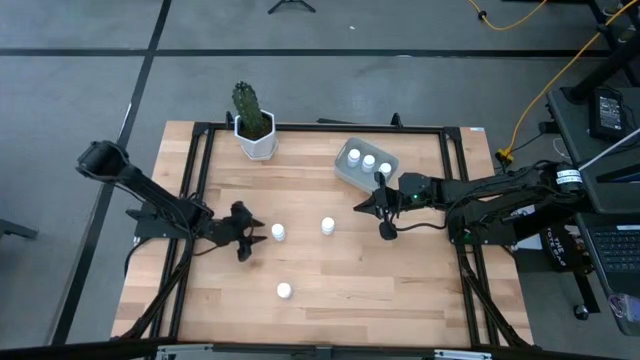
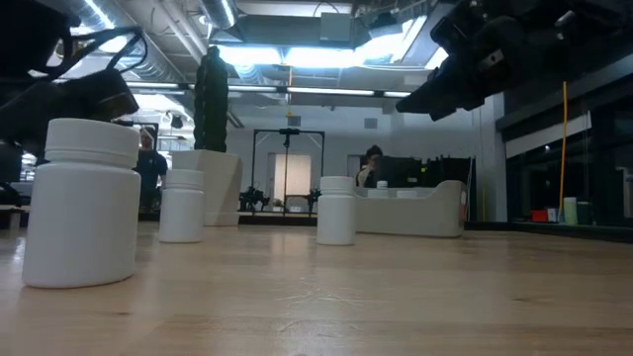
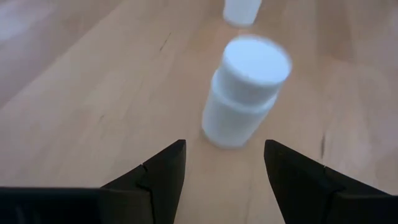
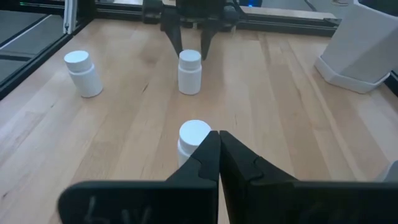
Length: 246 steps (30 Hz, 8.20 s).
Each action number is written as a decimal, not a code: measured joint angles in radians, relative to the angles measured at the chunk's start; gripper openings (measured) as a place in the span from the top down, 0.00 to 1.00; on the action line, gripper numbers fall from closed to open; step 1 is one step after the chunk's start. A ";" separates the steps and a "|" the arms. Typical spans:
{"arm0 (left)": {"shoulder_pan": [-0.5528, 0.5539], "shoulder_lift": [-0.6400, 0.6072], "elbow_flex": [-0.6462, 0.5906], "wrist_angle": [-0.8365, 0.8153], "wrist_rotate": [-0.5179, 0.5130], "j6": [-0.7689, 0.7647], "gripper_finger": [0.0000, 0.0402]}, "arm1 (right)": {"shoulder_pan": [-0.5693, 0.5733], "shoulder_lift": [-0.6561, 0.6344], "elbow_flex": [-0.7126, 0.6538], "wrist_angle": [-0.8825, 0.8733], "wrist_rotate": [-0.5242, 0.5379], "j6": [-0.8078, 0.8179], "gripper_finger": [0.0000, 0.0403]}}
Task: Pick and place pill bottles into a basket
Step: Put the white pill bottle into the gray bin
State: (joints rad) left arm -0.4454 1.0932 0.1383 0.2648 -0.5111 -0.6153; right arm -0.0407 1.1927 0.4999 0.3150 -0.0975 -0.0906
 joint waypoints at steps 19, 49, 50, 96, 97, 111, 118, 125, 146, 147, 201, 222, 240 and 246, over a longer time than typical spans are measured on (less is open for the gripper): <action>0.067 0.168 0.093 0.158 0.013 0.198 0.48 | 0.000 0.000 0.000 0.011 0.000 0.003 0.98; 0.074 0.383 0.122 0.203 0.057 0.128 0.48 | 0.000 0.000 0.000 0.006 0.000 0.004 0.98; 0.074 0.398 0.122 0.227 0.057 0.128 0.48 | 0.000 0.000 0.000 0.006 0.000 0.004 0.98; 0.086 0.568 0.182 0.495 0.100 0.210 0.59 | -0.005 0.000 0.000 0.029 0.000 0.008 0.98; 0.093 0.568 0.186 0.494 0.117 0.210 0.59 | -0.005 0.000 0.000 0.036 0.001 0.008 0.98; 0.226 0.443 0.300 0.208 0.316 0.305 0.59 | -0.005 0.000 0.001 0.063 0.001 0.004 0.98; 0.294 0.379 0.426 -0.039 0.354 0.434 0.59 | -0.005 0.000 0.001 0.061 0.001 0.004 0.98; 0.374 0.329 0.464 -0.052 0.438 0.532 0.59 | -0.005 0.000 0.001 0.071 0.001 -0.024 0.97; 0.550 0.311 0.602 -0.090 0.486 0.715 0.59 | -0.004 0.000 0.142 -0.049 -0.001 -0.006 0.58; 0.557 0.311 0.602 -0.090 0.486 0.715 0.59 | -0.005 0.000 0.161 -0.073 -0.001 -0.014 0.56; 0.576 0.561 0.959 -0.212 0.531 0.812 0.59 | -0.080 0.199 0.494 -0.439 -0.001 -0.070 0.33; 0.579 0.561 0.958 -0.216 0.531 0.831 0.59 | -0.080 0.185 0.494 -0.437 0.003 -0.141 0.47; 0.571 0.561 0.958 -0.217 0.532 0.857 0.49 | -0.080 0.185 0.493 -0.457 -0.003 -0.153 0.60; 0.571 0.524 0.958 -0.309 0.534 0.879 0.43 | -0.080 0.185 0.492 -0.463 -0.003 -0.151 0.61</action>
State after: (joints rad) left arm 0.1253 1.6169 1.0958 -0.0443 0.0227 0.2641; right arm -0.1207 1.3777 0.9920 -0.1480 -0.1001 -0.2412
